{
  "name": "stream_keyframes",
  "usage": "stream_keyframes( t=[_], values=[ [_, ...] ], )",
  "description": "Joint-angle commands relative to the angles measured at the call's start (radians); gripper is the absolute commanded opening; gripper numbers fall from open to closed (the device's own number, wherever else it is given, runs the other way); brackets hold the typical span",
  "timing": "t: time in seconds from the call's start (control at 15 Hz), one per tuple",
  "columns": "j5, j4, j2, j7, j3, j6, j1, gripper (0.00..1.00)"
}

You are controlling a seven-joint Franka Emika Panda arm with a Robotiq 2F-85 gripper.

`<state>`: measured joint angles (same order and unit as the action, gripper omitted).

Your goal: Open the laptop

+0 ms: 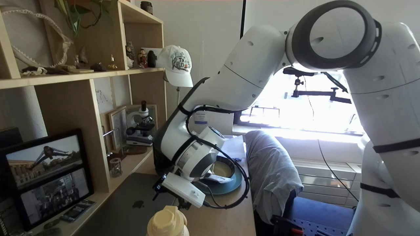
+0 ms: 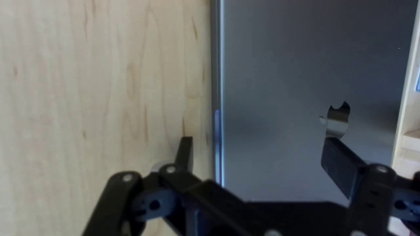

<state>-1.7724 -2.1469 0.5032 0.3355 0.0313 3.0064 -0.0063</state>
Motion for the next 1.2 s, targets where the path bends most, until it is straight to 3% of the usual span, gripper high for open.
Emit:
stream_keyframes(
  t=[0.0,0.67,1.13],
  values=[
    [-0.07,0.038,0.013,0.05,-0.005,0.022,0.015,1.0],
    [-0.103,0.07,0.009,0.089,-0.015,0.033,0.029,1.0],
    [-0.362,0.11,-0.013,0.342,-0.083,-0.01,0.075,1.0]
  ],
)
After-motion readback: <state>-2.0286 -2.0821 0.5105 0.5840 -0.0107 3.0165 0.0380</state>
